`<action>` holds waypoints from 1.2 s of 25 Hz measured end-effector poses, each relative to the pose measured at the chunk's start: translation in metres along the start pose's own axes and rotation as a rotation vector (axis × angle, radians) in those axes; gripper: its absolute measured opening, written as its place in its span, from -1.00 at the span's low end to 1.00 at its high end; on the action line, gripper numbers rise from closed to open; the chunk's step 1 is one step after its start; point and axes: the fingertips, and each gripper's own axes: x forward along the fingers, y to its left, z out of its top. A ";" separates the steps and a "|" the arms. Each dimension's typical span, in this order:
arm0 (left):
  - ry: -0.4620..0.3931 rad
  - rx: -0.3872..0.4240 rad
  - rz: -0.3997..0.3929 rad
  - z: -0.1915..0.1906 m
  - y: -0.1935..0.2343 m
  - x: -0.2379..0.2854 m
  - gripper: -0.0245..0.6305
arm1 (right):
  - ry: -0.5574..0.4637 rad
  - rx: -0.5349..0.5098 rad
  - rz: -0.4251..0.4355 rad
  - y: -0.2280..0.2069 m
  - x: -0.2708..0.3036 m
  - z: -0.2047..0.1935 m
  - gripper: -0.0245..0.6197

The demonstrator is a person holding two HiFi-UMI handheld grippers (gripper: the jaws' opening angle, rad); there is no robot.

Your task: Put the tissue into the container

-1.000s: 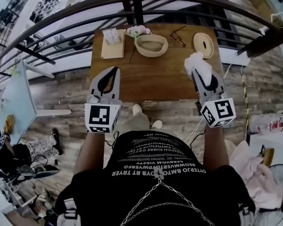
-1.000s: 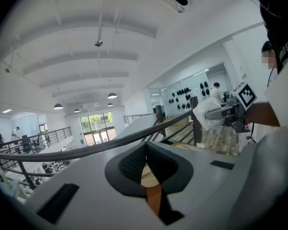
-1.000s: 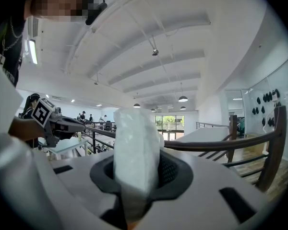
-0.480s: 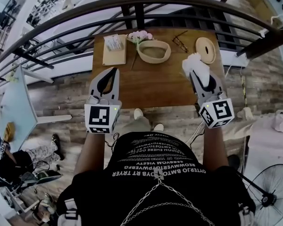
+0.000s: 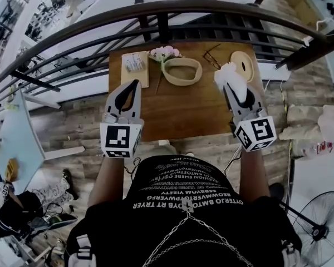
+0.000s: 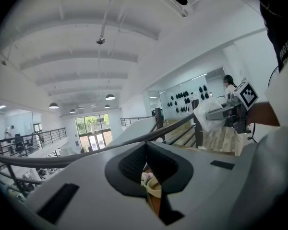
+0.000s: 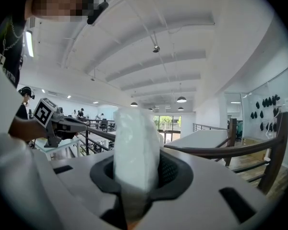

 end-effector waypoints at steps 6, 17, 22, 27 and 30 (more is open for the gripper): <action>-0.010 0.000 -0.035 0.000 0.017 0.020 -0.85 | 0.003 -0.003 -0.038 -0.004 0.016 0.005 -0.57; -0.033 0.003 -0.111 0.000 0.042 0.050 -0.85 | 0.016 -0.005 -0.097 0.003 0.045 0.008 -0.57; -0.018 -0.014 -0.130 -0.013 0.047 0.057 -0.85 | 0.035 0.005 -0.101 0.005 0.055 0.002 -0.57; -0.006 -0.017 -0.147 -0.016 0.045 0.067 -0.85 | 0.063 0.024 -0.101 -0.004 0.066 -0.006 -0.57; -0.001 -0.017 -0.147 -0.018 0.047 0.072 -0.85 | 0.077 0.026 -0.088 -0.007 0.079 -0.013 -0.57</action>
